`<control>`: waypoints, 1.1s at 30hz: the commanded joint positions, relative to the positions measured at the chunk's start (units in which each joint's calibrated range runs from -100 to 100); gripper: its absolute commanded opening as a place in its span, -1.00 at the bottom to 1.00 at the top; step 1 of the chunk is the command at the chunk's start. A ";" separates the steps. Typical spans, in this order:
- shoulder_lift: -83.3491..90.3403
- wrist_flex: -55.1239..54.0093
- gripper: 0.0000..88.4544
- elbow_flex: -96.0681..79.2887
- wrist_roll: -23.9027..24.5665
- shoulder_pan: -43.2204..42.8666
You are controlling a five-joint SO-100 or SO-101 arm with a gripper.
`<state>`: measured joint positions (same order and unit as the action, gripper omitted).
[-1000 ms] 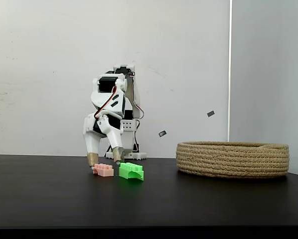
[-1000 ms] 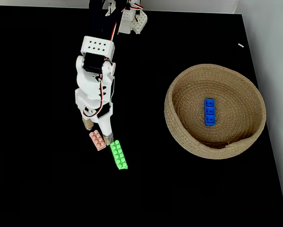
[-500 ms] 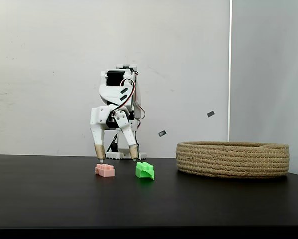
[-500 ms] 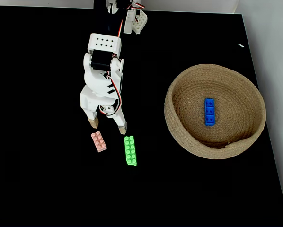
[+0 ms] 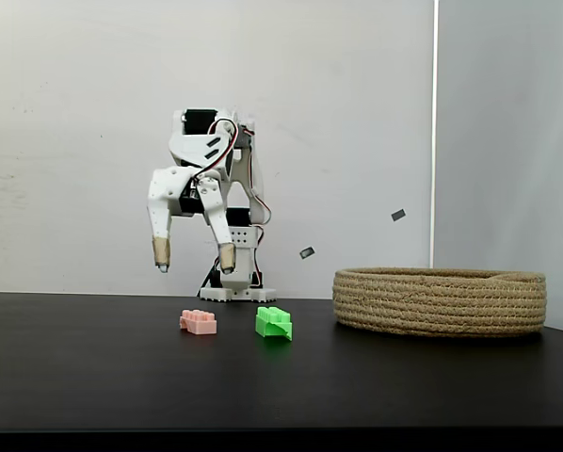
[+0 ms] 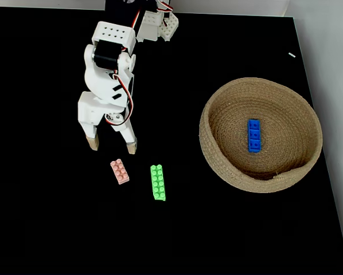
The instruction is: Place the lego blocks in the tray
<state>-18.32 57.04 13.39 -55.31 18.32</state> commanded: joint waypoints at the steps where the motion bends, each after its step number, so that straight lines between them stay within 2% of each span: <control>1: 0.18 -3.86 -0.36 5.17 -2.64 1.05; 7: -3.95 -8.77 -0.36 5.17 -3.66 -0.02; 16: -4.90 -9.27 -0.38 0.52 -2.30 -3.15; 33: -6.44 -14.02 -0.40 -3.04 -3.71 -1.59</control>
<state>-25.45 43.89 9.50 -58.58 15.72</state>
